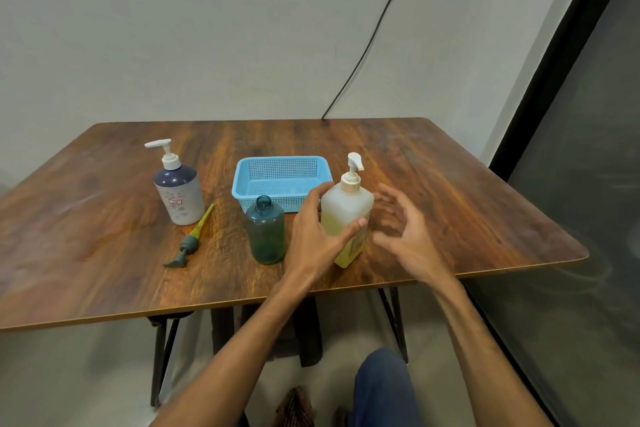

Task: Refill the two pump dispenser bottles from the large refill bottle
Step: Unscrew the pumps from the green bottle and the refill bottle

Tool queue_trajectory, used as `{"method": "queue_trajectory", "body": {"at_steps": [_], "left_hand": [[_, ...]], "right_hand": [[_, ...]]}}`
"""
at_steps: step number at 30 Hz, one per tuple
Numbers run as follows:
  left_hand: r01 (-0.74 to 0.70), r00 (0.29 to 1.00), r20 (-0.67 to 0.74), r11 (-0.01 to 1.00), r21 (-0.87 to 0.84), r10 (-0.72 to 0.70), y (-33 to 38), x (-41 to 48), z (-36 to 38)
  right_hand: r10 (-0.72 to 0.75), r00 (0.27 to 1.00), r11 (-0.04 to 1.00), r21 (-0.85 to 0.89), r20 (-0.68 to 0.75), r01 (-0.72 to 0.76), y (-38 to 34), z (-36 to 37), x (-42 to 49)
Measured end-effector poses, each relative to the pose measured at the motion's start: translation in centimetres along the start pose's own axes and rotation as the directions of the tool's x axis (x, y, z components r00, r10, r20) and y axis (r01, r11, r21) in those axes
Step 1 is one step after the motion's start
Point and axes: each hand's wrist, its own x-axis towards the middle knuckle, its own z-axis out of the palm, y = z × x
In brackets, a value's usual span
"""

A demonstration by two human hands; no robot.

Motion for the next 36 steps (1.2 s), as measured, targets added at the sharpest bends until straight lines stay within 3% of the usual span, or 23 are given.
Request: {"method": "queue_trajectory", "body": {"at_steps": [6,15,25,29,33,36], "left_hand": [[-0.008,1.0,-0.015,1.0,-0.012,0.007,-0.1,-0.1,0.2],[-0.009,1.0,-0.027,0.998,-0.065,0.007,-0.3,-0.3,0.2],[-0.004,0.998,-0.055,0.999,-0.042,0.002,-0.6,-0.2,0.4],[0.0,0.999,-0.05,0.999,-0.039,-0.002,-0.4,-0.2,0.3],[0.0,0.999,-0.054,0.998,-0.055,-0.003,-0.5,-0.3,0.4],[-0.006,0.998,-0.055,0.999,-0.052,0.003,-0.6,-0.3,0.3]], "right_hand": [[-0.109,0.992,0.994,-0.004,-0.066,0.109,-3.4,0.0,1.4],[-0.152,0.953,0.982,-0.152,-0.264,0.114,-4.8,3.0,3.8],[-0.112,0.989,0.988,-0.115,-0.094,0.101,-4.8,2.3,4.5],[-0.085,0.996,0.996,-0.008,-0.026,0.085,-4.9,1.8,4.2],[-0.097,0.969,0.995,-0.01,-0.226,0.097,-5.0,2.9,4.0],[-0.099,0.959,0.995,0.003,-0.266,0.103,-4.8,3.3,4.2]]}}
